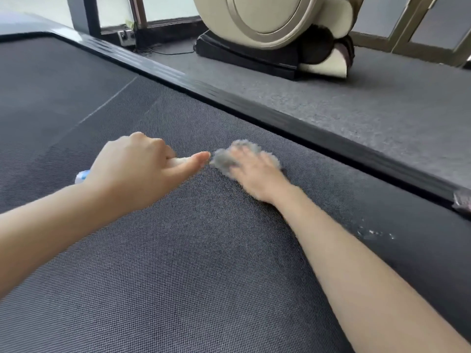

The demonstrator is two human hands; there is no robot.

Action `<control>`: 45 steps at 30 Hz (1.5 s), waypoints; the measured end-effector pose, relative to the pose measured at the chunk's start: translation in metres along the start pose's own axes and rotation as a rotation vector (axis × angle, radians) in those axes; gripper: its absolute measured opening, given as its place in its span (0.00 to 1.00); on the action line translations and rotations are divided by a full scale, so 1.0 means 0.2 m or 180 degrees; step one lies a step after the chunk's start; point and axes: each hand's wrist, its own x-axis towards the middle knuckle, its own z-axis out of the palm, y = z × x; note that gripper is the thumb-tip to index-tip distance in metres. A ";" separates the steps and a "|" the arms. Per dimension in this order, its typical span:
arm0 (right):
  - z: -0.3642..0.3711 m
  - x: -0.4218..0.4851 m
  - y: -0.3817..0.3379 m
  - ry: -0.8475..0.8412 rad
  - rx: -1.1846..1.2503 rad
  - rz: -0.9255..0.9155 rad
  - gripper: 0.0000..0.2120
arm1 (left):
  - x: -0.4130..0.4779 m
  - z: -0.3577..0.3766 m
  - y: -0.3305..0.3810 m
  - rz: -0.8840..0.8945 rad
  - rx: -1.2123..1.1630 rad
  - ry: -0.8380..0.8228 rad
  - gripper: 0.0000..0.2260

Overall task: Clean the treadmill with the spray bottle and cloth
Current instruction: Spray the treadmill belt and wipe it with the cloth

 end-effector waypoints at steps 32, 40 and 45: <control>-0.07 -0.59 0.46 -0.0120 -0.0315 0.1412 0.25 | -0.17 -0.15 0.02 0.0157 0.0143 -0.0074 0.35; 0.08 -0.83 -0.34 0.0222 0.0009 -0.0337 0.17 | -0.19 -0.17 0.03 0.0233 0.0215 -0.0045 0.35; 0.09 -1.06 -0.47 -0.0549 0.0243 -0.1336 0.32 | -0.20 -0.16 0.04 0.0203 0.0263 -0.0076 0.37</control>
